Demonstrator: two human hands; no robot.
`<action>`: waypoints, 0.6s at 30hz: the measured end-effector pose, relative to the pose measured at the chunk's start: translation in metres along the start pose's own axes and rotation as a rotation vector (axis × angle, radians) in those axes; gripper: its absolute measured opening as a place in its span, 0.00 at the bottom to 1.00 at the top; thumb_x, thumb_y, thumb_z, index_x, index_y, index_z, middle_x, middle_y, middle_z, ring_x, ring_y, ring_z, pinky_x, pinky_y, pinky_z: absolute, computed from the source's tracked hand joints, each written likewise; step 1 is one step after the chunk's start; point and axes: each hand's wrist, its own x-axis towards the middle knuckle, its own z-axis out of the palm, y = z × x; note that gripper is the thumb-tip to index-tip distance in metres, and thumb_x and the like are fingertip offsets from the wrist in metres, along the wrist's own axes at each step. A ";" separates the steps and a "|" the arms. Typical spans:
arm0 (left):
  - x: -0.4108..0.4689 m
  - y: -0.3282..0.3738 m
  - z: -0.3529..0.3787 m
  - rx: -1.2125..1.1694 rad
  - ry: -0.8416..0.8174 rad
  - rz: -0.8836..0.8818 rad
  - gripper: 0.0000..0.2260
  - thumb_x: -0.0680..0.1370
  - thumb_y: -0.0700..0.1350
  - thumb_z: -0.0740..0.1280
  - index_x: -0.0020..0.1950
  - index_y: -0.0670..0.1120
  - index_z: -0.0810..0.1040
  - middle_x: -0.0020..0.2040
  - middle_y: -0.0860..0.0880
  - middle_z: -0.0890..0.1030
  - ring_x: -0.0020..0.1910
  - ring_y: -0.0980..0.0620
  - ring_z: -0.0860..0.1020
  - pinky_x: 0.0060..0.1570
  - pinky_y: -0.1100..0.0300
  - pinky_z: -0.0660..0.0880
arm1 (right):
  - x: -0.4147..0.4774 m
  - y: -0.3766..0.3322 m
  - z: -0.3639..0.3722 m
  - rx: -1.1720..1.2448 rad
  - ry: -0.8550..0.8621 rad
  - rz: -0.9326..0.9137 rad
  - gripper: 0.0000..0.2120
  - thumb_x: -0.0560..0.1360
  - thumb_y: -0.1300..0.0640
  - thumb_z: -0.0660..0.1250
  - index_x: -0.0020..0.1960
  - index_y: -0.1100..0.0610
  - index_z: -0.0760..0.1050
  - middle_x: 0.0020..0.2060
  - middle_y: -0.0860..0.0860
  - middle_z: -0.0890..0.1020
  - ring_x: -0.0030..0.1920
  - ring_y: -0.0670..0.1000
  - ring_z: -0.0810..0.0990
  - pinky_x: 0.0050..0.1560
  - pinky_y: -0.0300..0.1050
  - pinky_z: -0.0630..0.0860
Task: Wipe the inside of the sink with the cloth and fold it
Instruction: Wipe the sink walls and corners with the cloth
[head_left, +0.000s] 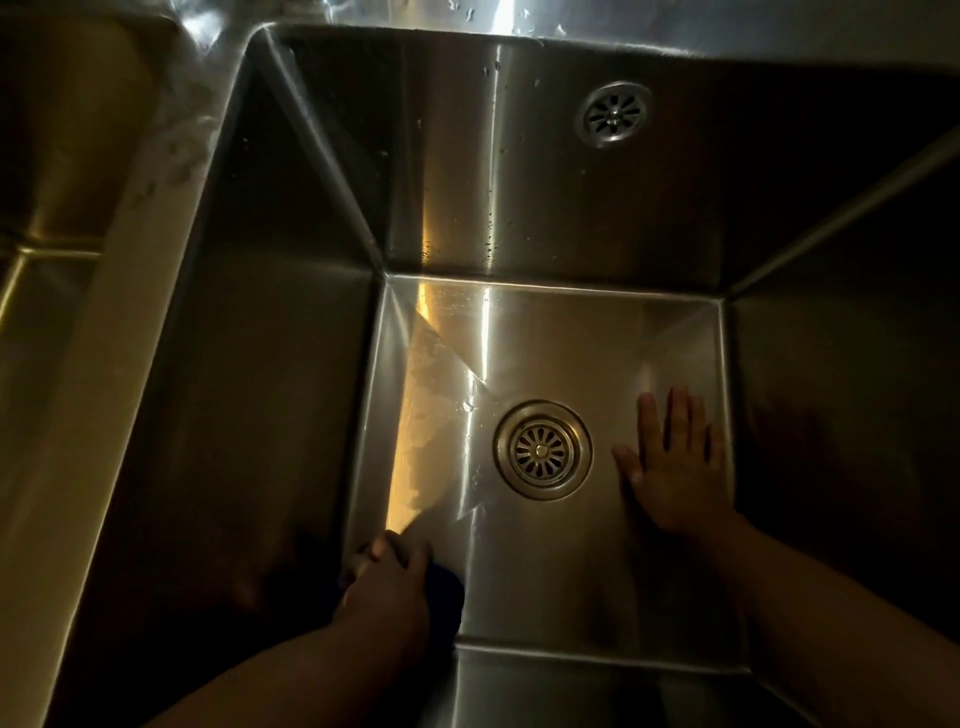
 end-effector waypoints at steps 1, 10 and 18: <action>-0.002 0.002 0.003 -0.011 0.033 -0.006 0.32 0.78 0.46 0.60 0.77 0.51 0.46 0.72 0.36 0.54 0.68 0.32 0.60 0.62 0.47 0.71 | -0.002 -0.002 0.000 -0.016 0.035 0.002 0.34 0.78 0.35 0.44 0.76 0.44 0.32 0.75 0.52 0.32 0.76 0.55 0.31 0.74 0.58 0.37; 0.011 0.006 0.009 -0.006 0.307 0.179 0.31 0.74 0.50 0.61 0.73 0.54 0.49 0.72 0.43 0.52 0.67 0.39 0.58 0.51 0.49 0.73 | -0.011 -0.009 0.003 -0.042 0.244 -0.002 0.34 0.77 0.38 0.49 0.79 0.52 0.52 0.78 0.59 0.52 0.78 0.60 0.48 0.74 0.60 0.50; 0.080 0.054 -0.094 -0.261 0.801 0.153 0.28 0.69 0.51 0.67 0.67 0.54 0.61 0.69 0.41 0.63 0.63 0.39 0.65 0.58 0.46 0.69 | -0.011 -0.007 0.007 -0.059 0.263 0.008 0.34 0.77 0.37 0.49 0.79 0.49 0.48 0.79 0.55 0.46 0.78 0.55 0.42 0.76 0.59 0.48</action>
